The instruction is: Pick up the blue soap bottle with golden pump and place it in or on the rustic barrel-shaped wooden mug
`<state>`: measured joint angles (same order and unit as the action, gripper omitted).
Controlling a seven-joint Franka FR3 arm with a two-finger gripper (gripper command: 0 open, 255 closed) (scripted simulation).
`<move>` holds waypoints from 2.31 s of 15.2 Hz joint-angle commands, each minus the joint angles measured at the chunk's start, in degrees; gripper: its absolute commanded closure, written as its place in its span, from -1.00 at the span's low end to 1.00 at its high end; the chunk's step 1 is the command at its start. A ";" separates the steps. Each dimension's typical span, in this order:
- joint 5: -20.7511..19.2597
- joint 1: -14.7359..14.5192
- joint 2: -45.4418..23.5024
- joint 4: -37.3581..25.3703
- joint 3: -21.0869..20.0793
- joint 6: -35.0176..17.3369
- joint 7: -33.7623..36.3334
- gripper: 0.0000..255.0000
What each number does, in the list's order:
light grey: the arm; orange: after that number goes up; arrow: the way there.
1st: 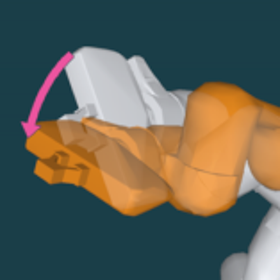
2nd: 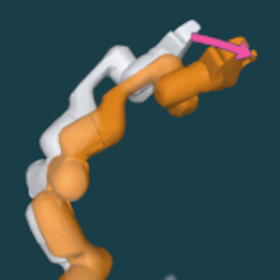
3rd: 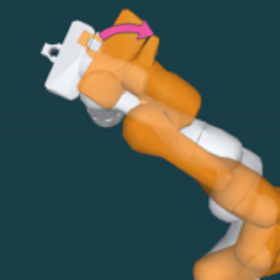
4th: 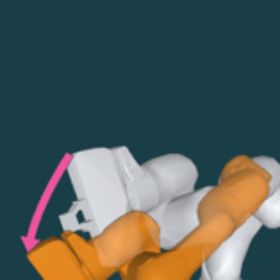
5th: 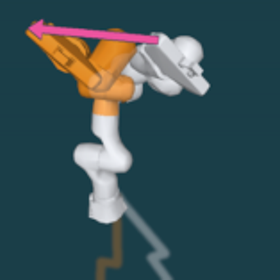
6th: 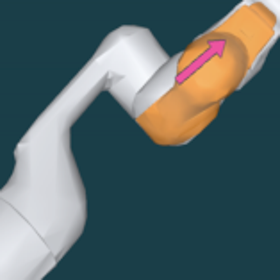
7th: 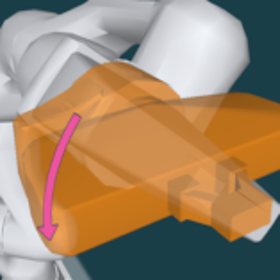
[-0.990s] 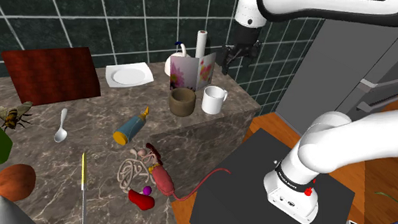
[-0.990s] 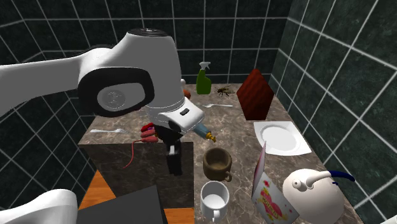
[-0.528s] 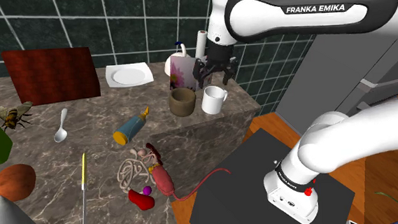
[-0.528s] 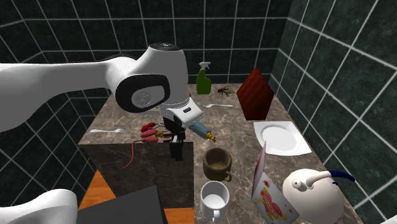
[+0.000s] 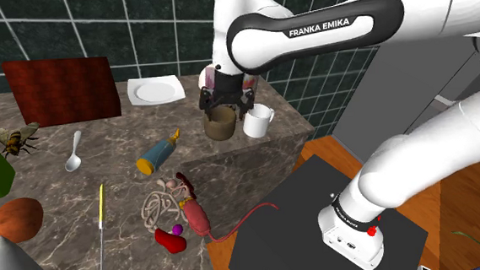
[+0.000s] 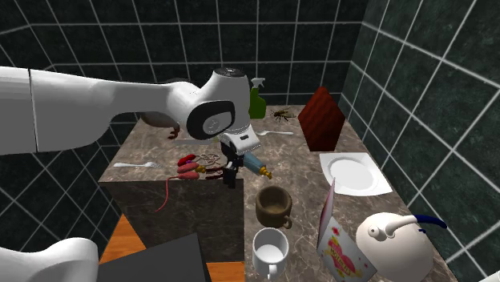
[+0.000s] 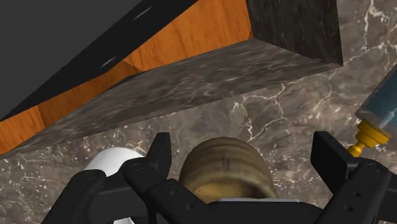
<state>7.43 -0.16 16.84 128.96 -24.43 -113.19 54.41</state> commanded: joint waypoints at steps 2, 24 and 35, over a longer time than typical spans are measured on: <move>-0.98 0.32 -6.35 -3.49 -2.74 -2.63 7.27 -1.00; -15.31 -7.25 -43.32 -27.38 -2.95 -13.28 38.81 -1.00; -15.31 -7.25 -43.32 -27.39 -2.95 -13.27 38.81 1.00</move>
<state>-7.87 -7.40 -26.47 101.56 -27.38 -126.46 93.22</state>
